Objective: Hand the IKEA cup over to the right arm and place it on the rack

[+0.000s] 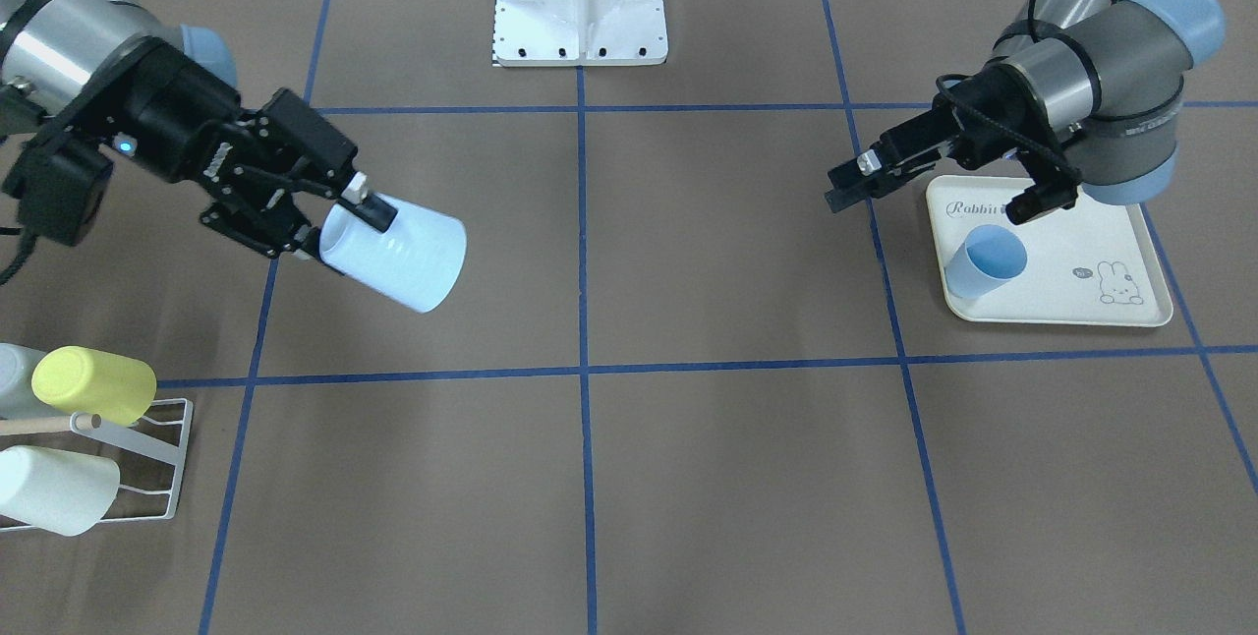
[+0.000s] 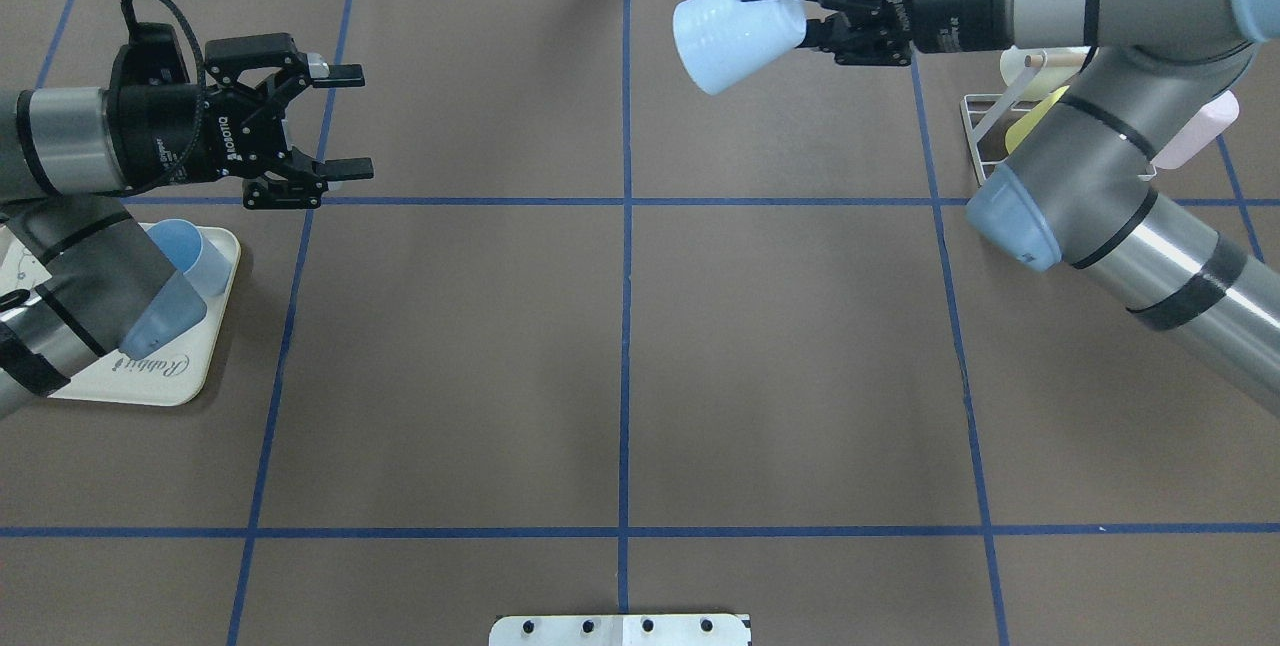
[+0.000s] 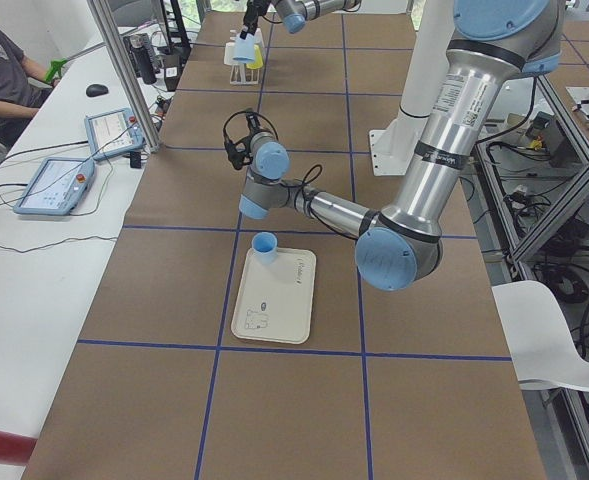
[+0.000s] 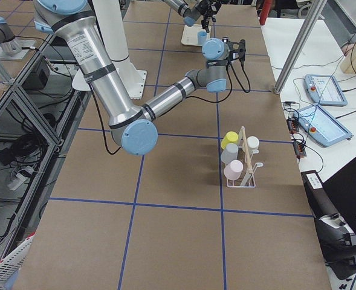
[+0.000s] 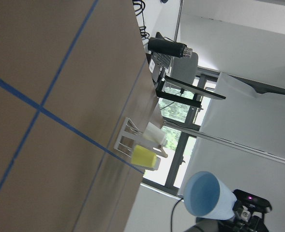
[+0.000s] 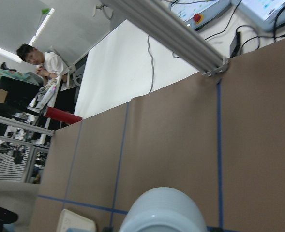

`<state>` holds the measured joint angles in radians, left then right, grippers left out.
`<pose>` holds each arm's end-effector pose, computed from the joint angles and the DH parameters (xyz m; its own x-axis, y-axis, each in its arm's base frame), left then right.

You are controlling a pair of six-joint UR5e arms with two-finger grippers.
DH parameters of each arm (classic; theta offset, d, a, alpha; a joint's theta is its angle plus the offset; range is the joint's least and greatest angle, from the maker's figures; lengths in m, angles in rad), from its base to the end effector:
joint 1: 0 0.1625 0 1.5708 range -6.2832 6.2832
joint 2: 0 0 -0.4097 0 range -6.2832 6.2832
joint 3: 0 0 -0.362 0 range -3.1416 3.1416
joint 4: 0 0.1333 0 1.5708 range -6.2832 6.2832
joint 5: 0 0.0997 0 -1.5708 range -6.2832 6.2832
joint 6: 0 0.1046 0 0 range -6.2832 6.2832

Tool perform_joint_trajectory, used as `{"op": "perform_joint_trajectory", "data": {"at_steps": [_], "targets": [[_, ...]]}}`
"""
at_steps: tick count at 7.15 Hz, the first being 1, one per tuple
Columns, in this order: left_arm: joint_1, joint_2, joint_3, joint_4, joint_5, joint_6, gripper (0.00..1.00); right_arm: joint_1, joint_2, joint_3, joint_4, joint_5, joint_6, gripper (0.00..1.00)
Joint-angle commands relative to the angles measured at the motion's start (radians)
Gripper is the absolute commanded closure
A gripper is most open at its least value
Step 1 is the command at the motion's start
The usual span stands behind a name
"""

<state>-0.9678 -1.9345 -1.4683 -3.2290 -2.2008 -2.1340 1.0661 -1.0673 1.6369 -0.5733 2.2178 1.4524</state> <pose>0.2477 -0.4861 0.3293 -0.3515 -0.2502 -0.9021 0.1938 0.9233 -0.3316 -0.2220 -0.5472 0.2267 0.0499 -0.1047 0.9933 -0.4039 0.9074 0.1159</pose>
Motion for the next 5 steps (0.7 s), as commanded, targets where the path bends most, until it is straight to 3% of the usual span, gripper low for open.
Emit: {"op": "perform_joint_trajectory", "data": {"at_steps": [1,3,5], "targets": [[-0.115,0.002,0.005,0.164,-0.134,0.193,0.0,0.119,0.001,-0.008,-0.318,0.025,-0.349,0.74],[-0.2,0.037,0.003,0.253,-0.134,0.337,0.0,0.214,0.012,-0.069,-0.538,0.028,-0.72,0.75],[-0.239,0.08,0.003,0.386,-0.131,0.599,0.0,0.294,0.015,-0.22,-0.582,0.069,-0.935,0.76]]}}
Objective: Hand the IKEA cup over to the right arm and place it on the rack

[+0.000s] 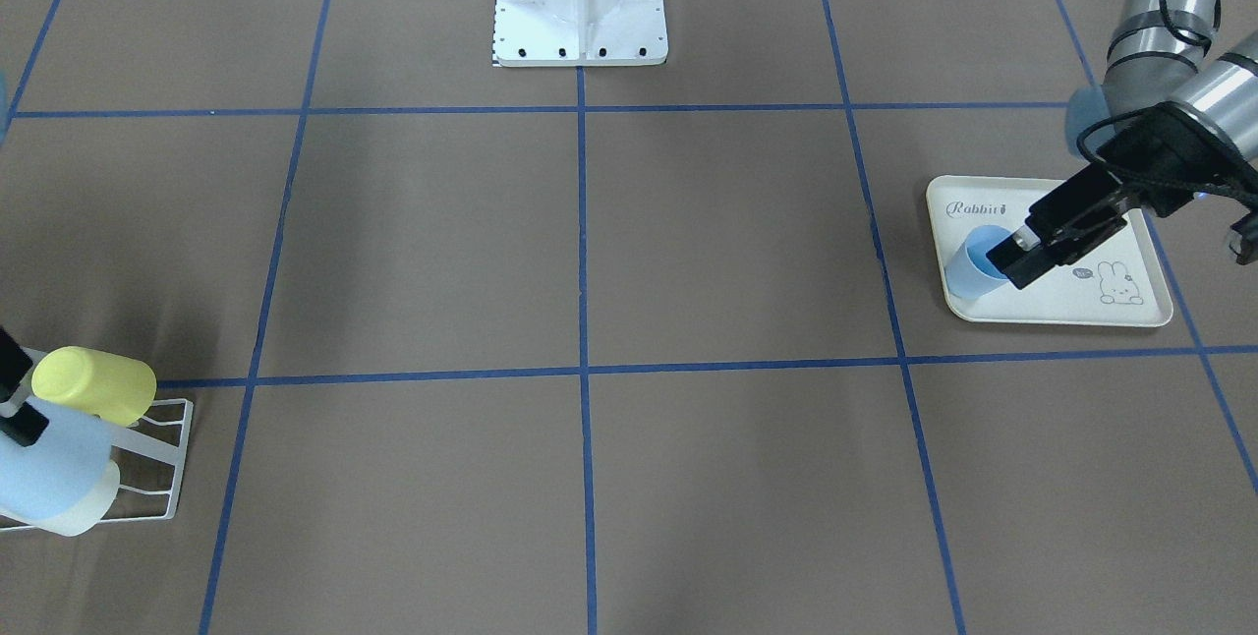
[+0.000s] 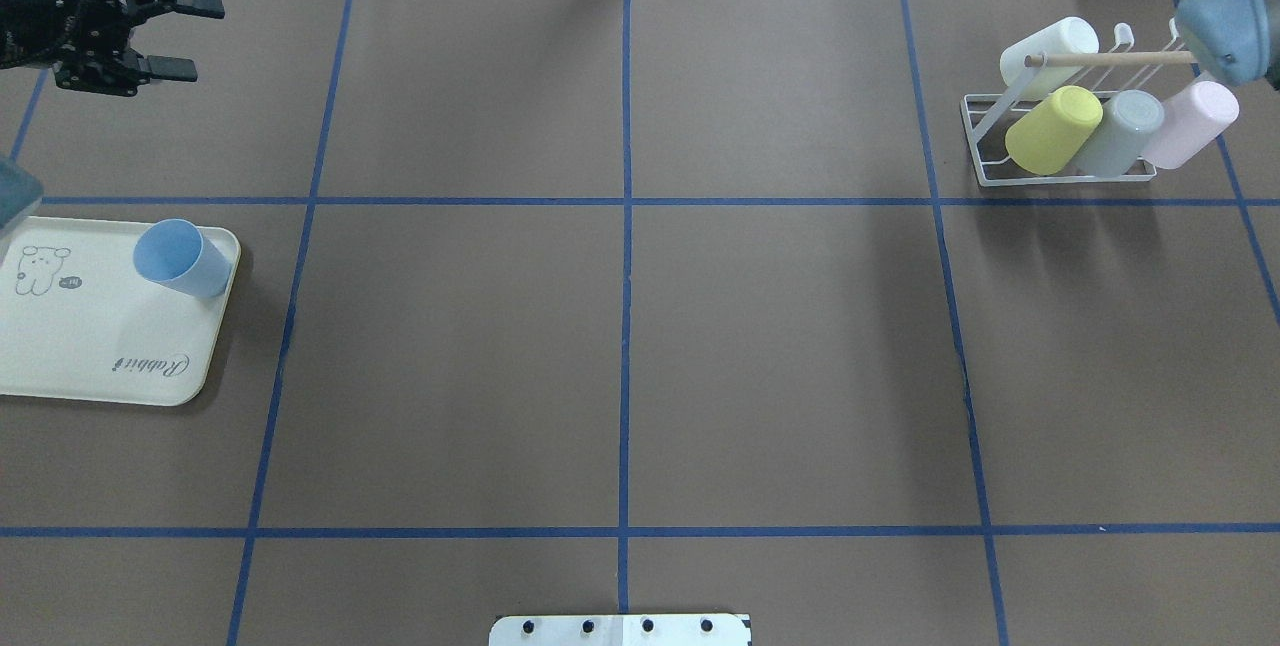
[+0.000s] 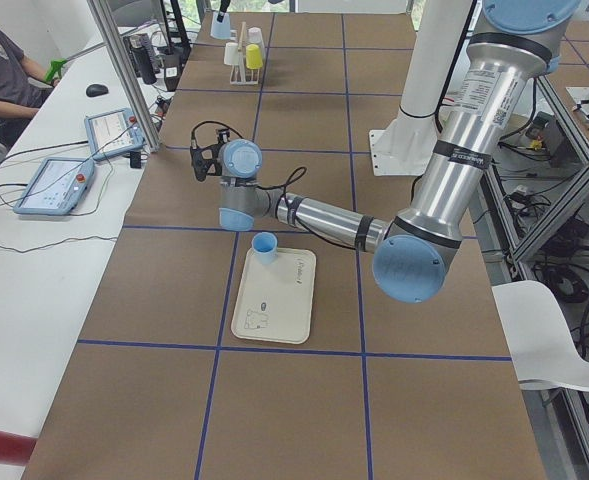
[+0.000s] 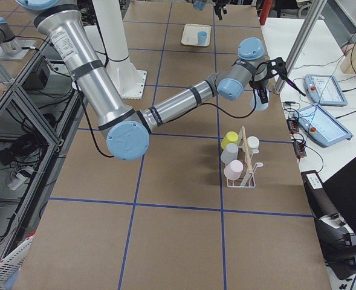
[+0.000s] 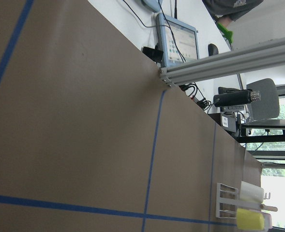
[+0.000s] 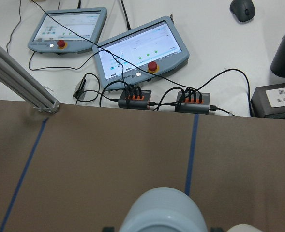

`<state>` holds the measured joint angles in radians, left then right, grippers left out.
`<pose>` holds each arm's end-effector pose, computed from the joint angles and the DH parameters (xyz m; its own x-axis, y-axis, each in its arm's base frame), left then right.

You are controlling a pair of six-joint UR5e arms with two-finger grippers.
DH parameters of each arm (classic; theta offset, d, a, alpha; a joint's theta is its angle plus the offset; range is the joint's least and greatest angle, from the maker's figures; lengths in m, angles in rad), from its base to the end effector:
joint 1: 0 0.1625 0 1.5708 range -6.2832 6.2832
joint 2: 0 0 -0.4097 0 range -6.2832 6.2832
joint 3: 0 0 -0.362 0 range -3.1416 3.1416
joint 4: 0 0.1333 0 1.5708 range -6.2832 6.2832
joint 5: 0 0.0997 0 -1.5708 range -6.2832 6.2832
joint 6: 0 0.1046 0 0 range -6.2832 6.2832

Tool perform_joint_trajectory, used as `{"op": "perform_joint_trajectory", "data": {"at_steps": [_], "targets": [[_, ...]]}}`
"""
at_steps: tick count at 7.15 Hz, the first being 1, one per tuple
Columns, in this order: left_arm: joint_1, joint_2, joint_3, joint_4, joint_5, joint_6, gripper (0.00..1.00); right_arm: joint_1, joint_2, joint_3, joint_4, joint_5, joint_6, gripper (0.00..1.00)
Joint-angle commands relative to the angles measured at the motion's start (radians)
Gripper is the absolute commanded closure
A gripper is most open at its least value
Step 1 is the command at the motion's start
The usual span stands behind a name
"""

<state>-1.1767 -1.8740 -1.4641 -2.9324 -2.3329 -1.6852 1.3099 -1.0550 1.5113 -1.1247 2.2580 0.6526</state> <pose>0.1564 -0.5352 0.3841 -0.0411 -0.1161 -0.9924 0.4008 0.9079 -0.1228 -0.1036 -0.6475 0.3313 0.5884 -0.1770 0.7889 -0.2485 0.8889 0.3848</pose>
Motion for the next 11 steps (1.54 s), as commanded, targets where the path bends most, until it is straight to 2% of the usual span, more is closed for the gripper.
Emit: {"op": "perform_joint_trajectory", "data": {"at_steps": [1,2,6,7,9,11], "targets": [[-0.04,0.029,-0.002,0.151,0.006,0.251,0.0,0.084,0.048,-0.202,-0.041,0.05,-0.198,0.76],[-0.041,0.044,-0.001,0.18,0.009,0.309,0.0,0.086,0.078,-0.261,-0.084,0.051,-0.208,0.76],[-0.038,0.058,-0.004,0.18,0.027,0.312,0.0,0.084,0.076,-0.358,-0.087,0.051,-0.257,0.76],[-0.038,0.058,-0.007,0.182,0.027,0.312,0.0,0.081,0.076,-0.364,-0.089,0.051,-0.255,0.76],[-0.038,0.061,-0.01,0.18,0.027,0.312,0.0,0.083,0.066,-0.362,-0.086,0.106,-0.254,0.76],[-0.038,0.061,-0.012,0.18,0.027,0.311,0.0,0.083,0.046,-0.358,-0.084,0.109,-0.26,0.75]]}}
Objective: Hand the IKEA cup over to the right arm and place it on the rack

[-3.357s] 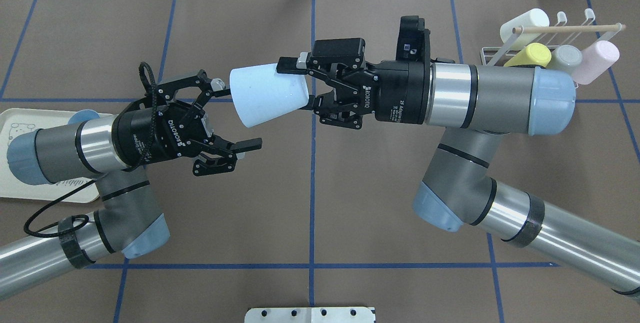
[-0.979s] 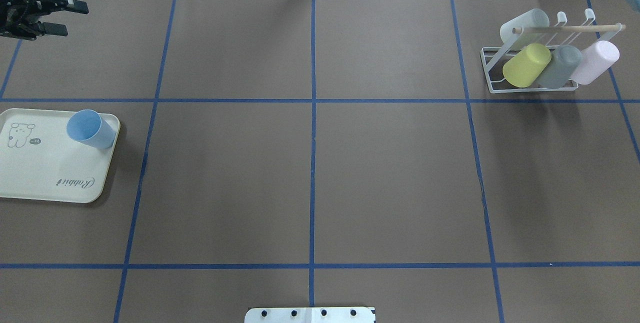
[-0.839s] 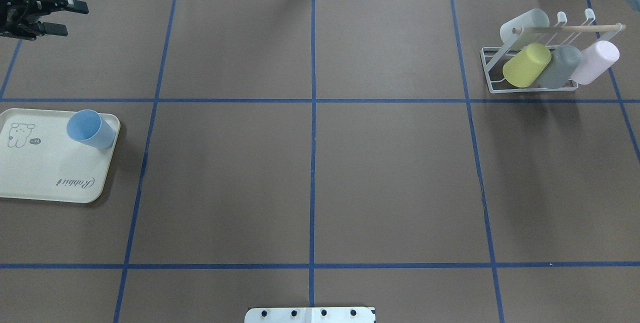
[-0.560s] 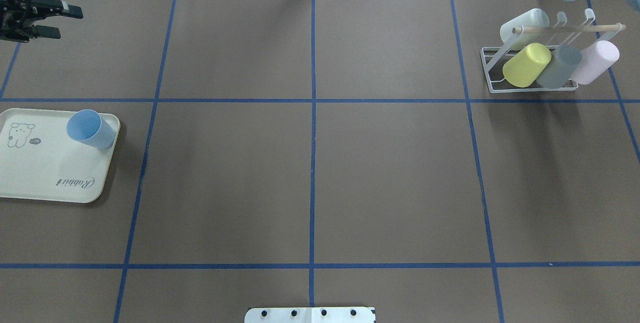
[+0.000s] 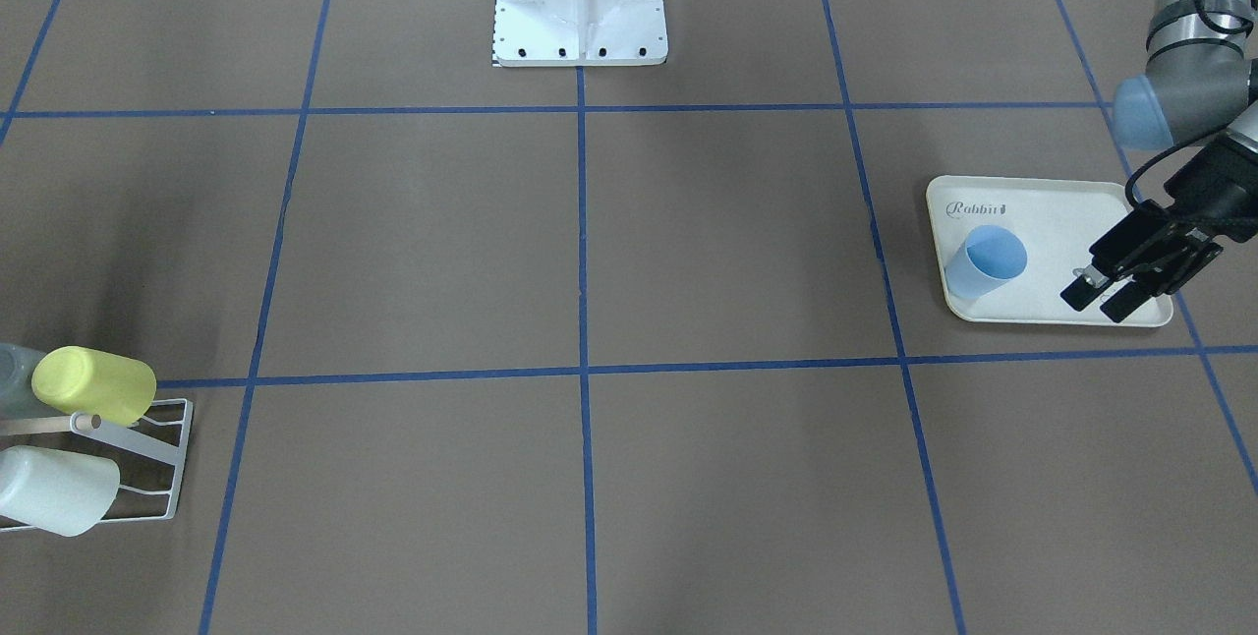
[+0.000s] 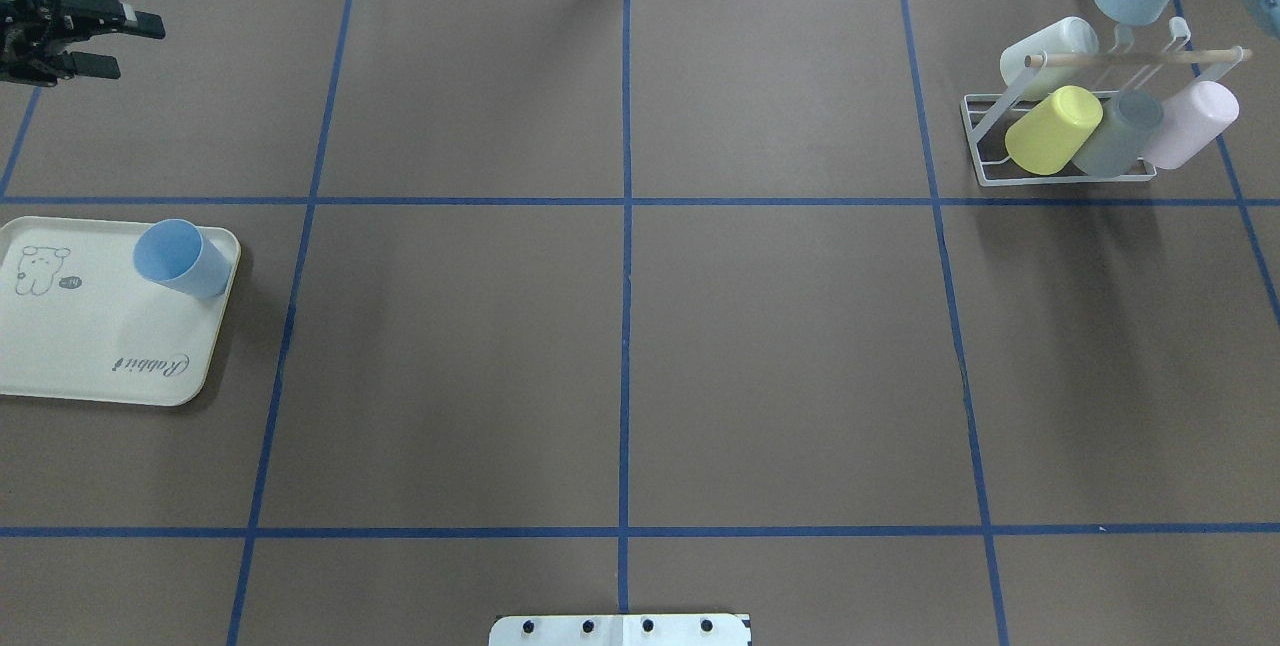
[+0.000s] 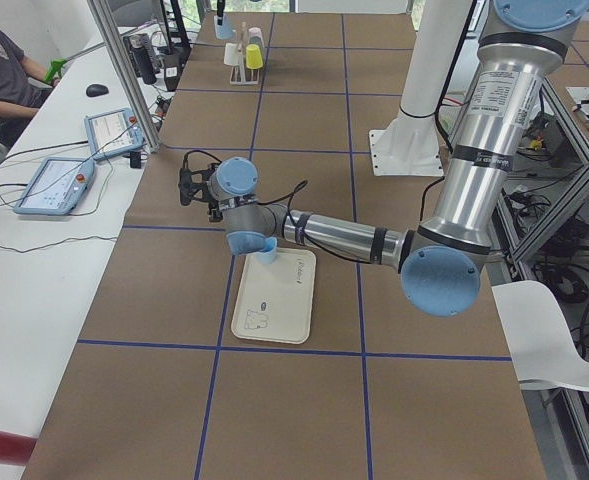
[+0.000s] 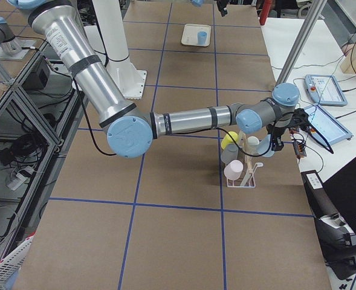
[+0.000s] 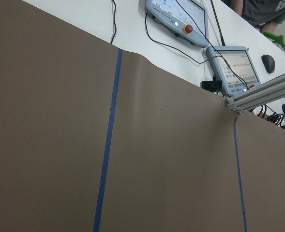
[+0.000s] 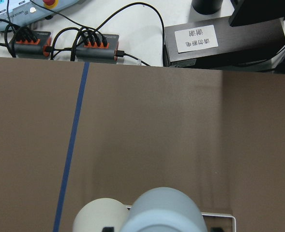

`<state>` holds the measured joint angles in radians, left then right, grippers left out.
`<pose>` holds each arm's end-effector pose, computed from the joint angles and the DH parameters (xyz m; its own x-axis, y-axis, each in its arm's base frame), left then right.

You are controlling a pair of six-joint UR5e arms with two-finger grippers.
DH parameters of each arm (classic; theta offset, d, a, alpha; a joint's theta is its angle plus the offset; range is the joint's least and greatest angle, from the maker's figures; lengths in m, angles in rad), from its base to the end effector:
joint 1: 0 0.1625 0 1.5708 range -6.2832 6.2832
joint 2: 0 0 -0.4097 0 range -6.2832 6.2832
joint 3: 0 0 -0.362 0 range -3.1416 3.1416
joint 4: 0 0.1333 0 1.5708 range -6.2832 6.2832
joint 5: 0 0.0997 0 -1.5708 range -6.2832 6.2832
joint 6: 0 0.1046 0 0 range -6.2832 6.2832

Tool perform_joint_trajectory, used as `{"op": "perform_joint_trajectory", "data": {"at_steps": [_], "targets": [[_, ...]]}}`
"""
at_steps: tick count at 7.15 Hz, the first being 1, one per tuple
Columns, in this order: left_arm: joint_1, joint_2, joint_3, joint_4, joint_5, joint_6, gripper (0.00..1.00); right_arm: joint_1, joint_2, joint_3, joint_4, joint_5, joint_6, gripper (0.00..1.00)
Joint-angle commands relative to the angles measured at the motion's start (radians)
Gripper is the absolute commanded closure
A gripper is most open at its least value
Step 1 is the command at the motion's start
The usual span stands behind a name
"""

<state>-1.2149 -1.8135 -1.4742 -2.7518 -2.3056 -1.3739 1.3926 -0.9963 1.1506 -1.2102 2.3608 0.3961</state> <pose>0.1345 -0.5431 0.4295 0.1742 -0.0519 -0.9833 0.4433 0.8958 0.0312 -0.0666 -0.7027 0.4658 0.6414 -0.1022 0.7604 -0.1010 0.9712 0.2158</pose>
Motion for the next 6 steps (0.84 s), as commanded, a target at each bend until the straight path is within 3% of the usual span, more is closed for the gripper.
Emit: {"op": "perform_joint_trajectory", "data": {"at_steps": [1,6], "targets": [[0.0,0.002,-0.001,0.0,-0.002,-0.001,0.0,0.0,-0.021,0.004,0.003,0.006,-0.003,0.75],[0.0,0.002,-0.003,0.0,-0.002,-0.008,0.0,0.0,-0.058,0.029,0.006,0.026,-0.002,0.71]]}}
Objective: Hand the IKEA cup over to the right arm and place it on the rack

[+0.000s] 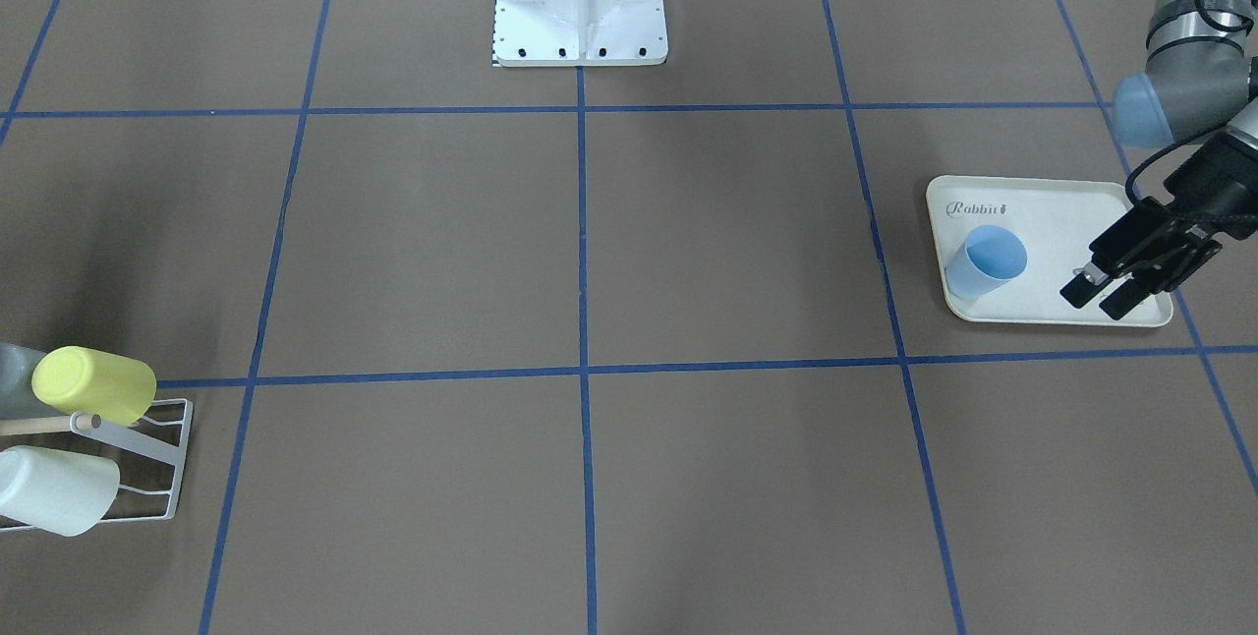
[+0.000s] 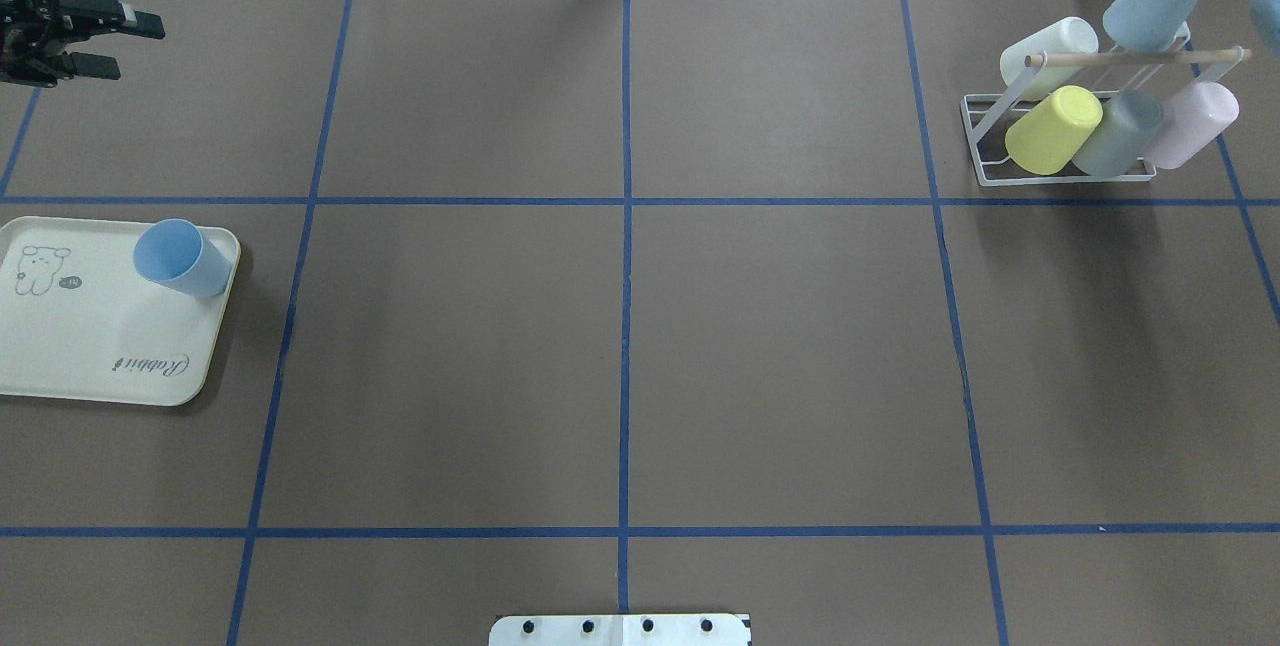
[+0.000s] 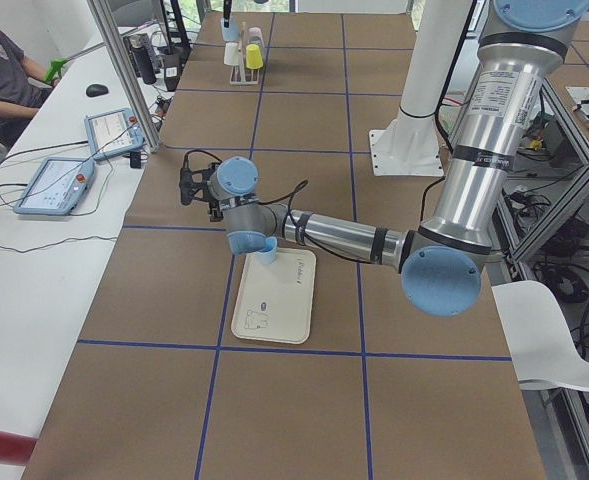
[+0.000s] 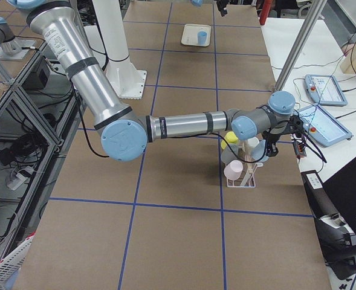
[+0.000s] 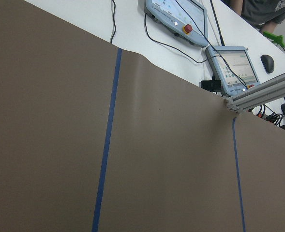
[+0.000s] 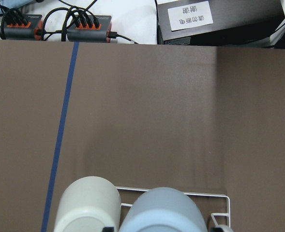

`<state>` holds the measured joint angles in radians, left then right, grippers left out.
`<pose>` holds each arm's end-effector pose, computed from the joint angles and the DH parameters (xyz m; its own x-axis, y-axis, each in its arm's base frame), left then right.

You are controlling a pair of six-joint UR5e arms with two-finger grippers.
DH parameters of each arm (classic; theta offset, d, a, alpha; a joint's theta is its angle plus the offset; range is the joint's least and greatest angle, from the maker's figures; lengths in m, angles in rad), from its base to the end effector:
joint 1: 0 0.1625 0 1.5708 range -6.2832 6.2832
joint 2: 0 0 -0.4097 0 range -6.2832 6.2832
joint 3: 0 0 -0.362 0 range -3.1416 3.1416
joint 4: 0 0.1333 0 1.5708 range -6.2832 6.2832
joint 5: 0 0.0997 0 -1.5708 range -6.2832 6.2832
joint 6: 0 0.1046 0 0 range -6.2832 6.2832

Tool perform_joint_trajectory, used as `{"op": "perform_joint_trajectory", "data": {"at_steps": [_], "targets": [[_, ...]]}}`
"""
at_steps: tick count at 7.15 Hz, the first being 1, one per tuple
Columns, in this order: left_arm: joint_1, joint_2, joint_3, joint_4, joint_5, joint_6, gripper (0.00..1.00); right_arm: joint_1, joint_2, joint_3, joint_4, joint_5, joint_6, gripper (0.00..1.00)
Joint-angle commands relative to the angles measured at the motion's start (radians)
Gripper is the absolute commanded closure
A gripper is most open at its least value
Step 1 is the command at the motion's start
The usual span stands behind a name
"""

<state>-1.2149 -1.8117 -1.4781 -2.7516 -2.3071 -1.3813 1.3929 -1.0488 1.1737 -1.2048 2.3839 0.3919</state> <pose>0.1342 -0.5421 0.4287 0.1700 -0.0567 -0.9838 0.4433 0.8960 0.0250 -0.0649 -0.6846 0.4889 0.6287 -0.0924 0.7721 -0.0910 0.9774 0.1910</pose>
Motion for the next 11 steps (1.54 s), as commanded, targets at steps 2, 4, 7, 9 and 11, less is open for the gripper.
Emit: {"op": "perform_joint_trajectory", "data": {"at_steps": [2,4,7,9,11], "targets": [[0.0,0.0,0.001,0.001,-0.002,-0.001,0.0,-0.009,-0.01,0.006,0.002,0.0,0.005,0.56],[0.0,0.002,0.001,0.0,-0.002,-0.001,0.0,-0.026,-0.008,0.006,0.002,-0.002,0.01,0.19],[0.0,0.011,0.001,0.0,-0.002,0.004,0.0,-0.034,-0.005,0.006,0.002,-0.005,0.01,0.02],[0.008,0.023,0.001,0.079,0.0,0.132,0.0,-0.035,0.007,0.023,0.002,-0.005,0.022,0.02],[0.008,0.025,-0.01,0.265,-0.003,0.276,0.0,-0.037,-0.002,0.078,0.002,-0.002,0.08,0.02]]}}
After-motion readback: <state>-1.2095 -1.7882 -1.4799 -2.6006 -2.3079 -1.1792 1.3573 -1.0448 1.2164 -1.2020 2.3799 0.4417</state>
